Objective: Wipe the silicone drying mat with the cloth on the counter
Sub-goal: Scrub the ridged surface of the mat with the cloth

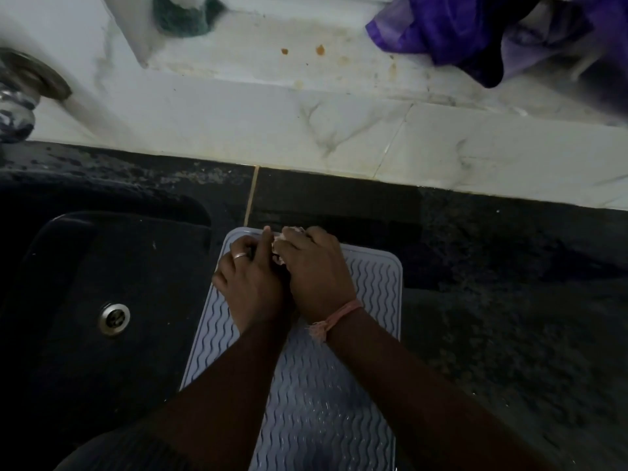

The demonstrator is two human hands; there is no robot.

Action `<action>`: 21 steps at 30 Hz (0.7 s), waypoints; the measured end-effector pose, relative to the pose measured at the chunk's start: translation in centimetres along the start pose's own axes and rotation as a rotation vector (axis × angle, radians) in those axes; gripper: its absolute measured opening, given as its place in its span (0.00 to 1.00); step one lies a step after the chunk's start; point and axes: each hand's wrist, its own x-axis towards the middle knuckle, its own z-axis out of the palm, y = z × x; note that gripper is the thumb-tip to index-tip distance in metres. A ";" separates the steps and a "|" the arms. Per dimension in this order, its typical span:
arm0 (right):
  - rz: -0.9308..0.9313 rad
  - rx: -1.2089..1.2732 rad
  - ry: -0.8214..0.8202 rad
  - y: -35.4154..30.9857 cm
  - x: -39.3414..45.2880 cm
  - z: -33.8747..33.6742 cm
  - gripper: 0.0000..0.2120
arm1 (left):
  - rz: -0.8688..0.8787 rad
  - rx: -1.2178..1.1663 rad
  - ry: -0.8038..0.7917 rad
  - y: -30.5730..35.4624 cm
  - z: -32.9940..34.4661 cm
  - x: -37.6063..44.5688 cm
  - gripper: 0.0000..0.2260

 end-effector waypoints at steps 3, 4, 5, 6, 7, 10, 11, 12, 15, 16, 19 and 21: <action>-0.002 -0.141 0.020 2.2 -1.5 -0.4 0.15 | 0.013 0.026 -0.029 -0.3 0.1 0.1 0.29; 0.033 -0.149 0.037 3.0 -1.9 -0.7 0.14 | 0.019 0.033 -0.035 -0.3 0.2 0.1 0.31; 0.075 -0.139 0.077 3.8 -2.1 -0.9 0.13 | 0.023 0.039 -0.036 -0.4 0.1 0.1 0.32; 0.128 -0.119 0.120 4.4 -2.3 -1.1 0.14 | 0.024 0.044 -0.037 -0.4 0.2 0.1 0.34; 0.163 -0.096 0.158 4.5 -2.2 -1.2 0.16 | 0.024 0.049 -0.040 -0.3 0.2 0.1 0.35; 0.064 -0.026 0.100 2.7 -0.6 -1.0 0.20 | 0.016 0.065 -0.041 -0.3 0.3 0.1 0.34; -0.001 -0.036 0.023 2.0 -0.2 -0.6 0.20 | 0.013 0.063 -0.042 -0.3 0.4 0.1 0.33; -0.047 -0.040 -0.029 1.7 -0.1 -0.2 0.20 | 0.012 0.057 -0.044 -0.3 0.4 0.1 0.32; -0.041 -0.027 0.008 2.9 -0.2 -0.3 0.18 | 0.016 0.061 -0.055 -0.3 0.1 0.1 0.29; 0.002 -0.035 0.040 3.6 0.0 -0.5 0.18 | 0.008 0.057 -0.057 -0.2 0.0 0.2 0.30; 0.128 -0.030 0.135 5.2 1.1 -1.4 0.18 | 0.010 0.038 -0.058 -0.1 -0.3 0.1 0.32; 0.041 -0.009 0.117 4.5 1.7 -1.6 0.19 | 0.007 0.028 -0.045 0.0 -0.3 0.2 0.30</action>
